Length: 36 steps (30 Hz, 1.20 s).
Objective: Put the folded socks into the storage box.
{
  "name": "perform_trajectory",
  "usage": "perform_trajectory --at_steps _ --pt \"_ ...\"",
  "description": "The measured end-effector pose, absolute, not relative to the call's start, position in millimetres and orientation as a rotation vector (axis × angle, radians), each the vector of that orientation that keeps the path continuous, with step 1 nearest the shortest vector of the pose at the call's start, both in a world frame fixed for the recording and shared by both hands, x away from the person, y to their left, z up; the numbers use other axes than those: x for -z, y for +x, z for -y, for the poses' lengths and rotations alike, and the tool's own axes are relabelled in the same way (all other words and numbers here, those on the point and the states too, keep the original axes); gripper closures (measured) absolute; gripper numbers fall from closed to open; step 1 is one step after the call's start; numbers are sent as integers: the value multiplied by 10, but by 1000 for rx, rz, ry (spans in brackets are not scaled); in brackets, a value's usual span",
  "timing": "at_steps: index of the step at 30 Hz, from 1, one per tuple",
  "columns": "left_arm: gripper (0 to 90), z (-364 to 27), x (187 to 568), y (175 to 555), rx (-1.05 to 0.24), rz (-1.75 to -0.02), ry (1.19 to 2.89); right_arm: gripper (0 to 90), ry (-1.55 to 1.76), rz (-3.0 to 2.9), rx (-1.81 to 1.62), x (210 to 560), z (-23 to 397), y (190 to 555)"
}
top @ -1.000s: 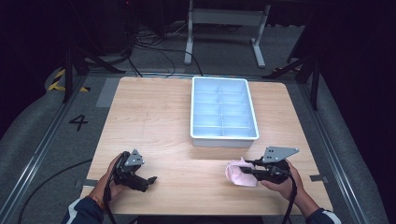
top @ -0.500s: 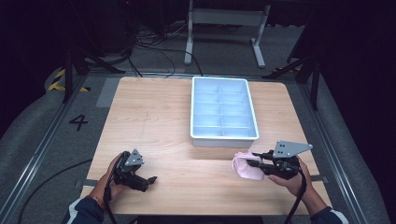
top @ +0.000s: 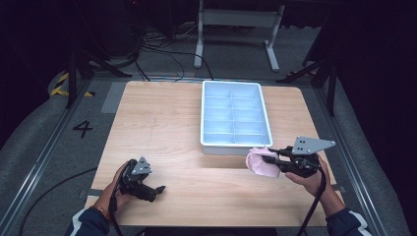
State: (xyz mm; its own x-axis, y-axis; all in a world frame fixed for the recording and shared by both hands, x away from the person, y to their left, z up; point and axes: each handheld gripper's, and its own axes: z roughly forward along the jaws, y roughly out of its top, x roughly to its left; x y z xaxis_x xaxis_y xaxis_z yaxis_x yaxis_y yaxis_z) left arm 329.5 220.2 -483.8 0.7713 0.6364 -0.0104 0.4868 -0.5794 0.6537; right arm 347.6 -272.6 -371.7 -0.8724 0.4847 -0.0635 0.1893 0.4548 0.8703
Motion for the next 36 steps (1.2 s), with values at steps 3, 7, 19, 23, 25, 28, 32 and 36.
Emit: perform_trajectory --at_steps 3,7,19,23,25,28,32,36 --pt "0 -2202 4838 3295 -295 -832 2305 735 572 -2383 -1390 3658 2717 3542" --pt "0 -2202 4838 3295 -296 -833 2306 735 568 -2359 -1398 3601 2692 3644" --pt "0 -2202 4838 3295 -296 -832 2305 735 571 -2355 -1368 3570 2598 3787" --pt "0 -2201 4838 3294 -296 -833 2305 735 596 -2344 -1357 3579 2613 3854" --pt "0 -2202 4838 3294 -298 -832 2305 734 607 -2339 -1348 3586 2620 3900" --pt "0 -2200 4839 3291 -295 -837 2303 734 623 -2328 -1341 3583 2635 3969" --pt "0 -2200 4839 3290 -295 -838 2302 735 642 -2317 -1324 3568 2634 4063" --pt "0 -2200 4839 3291 -295 -838 2302 735 644 -2306 -1306 3546 2621 4162"
